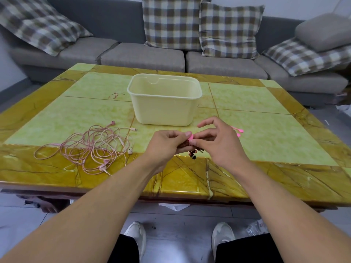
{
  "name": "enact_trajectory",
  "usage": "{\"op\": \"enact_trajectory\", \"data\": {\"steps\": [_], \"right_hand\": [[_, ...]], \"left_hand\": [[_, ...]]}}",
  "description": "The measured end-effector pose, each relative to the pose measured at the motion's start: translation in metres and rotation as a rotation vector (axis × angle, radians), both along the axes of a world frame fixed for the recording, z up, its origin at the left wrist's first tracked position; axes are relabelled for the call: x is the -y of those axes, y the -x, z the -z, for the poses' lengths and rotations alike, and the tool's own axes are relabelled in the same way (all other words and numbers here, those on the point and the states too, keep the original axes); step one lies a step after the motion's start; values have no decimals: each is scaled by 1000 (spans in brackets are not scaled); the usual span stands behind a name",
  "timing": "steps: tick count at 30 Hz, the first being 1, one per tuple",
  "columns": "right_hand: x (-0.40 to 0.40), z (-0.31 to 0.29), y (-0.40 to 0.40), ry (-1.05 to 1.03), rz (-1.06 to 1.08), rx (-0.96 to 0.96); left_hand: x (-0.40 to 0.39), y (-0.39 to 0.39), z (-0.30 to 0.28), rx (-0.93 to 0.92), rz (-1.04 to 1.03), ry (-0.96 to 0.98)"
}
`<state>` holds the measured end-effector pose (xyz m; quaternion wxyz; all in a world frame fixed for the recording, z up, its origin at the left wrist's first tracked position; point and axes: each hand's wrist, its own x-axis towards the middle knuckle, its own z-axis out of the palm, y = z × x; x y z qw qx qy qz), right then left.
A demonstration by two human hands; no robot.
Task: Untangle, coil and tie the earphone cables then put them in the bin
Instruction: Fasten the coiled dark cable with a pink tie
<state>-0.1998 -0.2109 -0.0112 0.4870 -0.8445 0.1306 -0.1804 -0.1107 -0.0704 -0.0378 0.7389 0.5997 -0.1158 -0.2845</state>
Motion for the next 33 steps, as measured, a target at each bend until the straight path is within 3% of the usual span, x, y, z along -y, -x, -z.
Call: {"op": "enact_trajectory", "data": {"steps": [10,16,25,30,33], "right_hand": [[1,17,-9,-173,-129,-144],[0,19,-21,-288,-51,-108],[-10,22,-36,-575,-179,-220],[-16,20,-48,-880,-222,-183],[-21,18,-53,-949,-166,-155]], "left_hand": [[1,-4,-2,-43,-107,5],[-3,-17,-2,-128,-268,79],[-13,-14,-4,192,-190,-119],[-15,-18,-10,258,-168,-161],[-16,-23,-13,240,-271,-133]]}}
